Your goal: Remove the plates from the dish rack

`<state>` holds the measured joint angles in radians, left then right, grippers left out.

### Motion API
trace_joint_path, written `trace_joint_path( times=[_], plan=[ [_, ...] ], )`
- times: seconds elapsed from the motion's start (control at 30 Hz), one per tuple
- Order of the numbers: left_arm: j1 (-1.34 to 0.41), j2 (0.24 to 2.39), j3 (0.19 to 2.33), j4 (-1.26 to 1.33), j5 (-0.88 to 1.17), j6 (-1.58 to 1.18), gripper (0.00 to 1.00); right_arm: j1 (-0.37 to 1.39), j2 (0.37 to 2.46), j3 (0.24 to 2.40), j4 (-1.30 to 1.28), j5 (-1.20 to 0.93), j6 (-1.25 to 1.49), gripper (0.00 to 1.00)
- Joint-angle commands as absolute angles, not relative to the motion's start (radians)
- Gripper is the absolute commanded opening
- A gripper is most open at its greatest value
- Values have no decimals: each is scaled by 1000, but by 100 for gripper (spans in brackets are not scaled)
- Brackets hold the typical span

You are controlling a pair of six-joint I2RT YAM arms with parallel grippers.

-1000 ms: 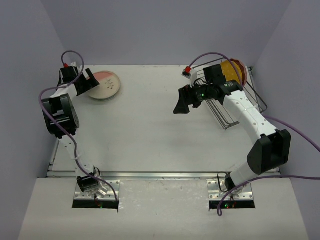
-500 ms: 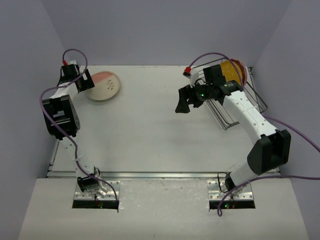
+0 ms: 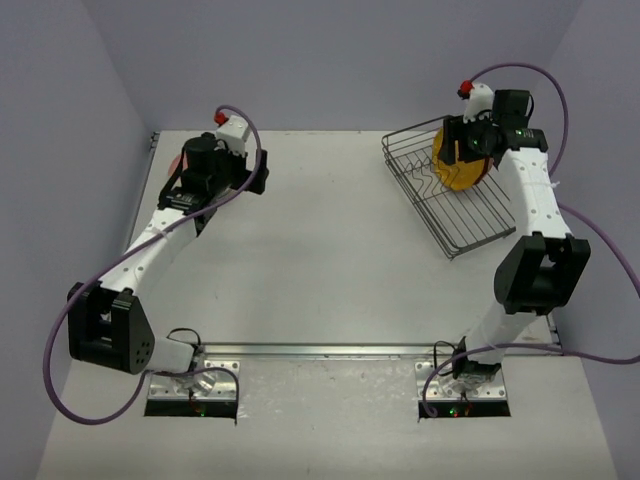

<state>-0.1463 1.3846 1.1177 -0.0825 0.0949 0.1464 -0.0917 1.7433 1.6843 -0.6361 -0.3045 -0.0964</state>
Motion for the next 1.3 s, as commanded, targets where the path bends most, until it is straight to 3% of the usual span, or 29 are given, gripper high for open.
trace_joint_path(
  times=[0.0,0.47,1.03,1.27],
  plan=[
    [-151,1374,1075,-90,44,154,100,-116,1813,1760,-546,-161,-246,60],
    [-153,1419,1057,-86,44,133,100,-155,2035,1941,-446,20,-386,51],
    [-153,1434,1092,-101,57,123,100,-153,2157,1897,-355,111,-454,50],
    [-153,1442,1099,-104,58,124,100,-149,2129,1842,-328,99,-435,43]
  ],
)
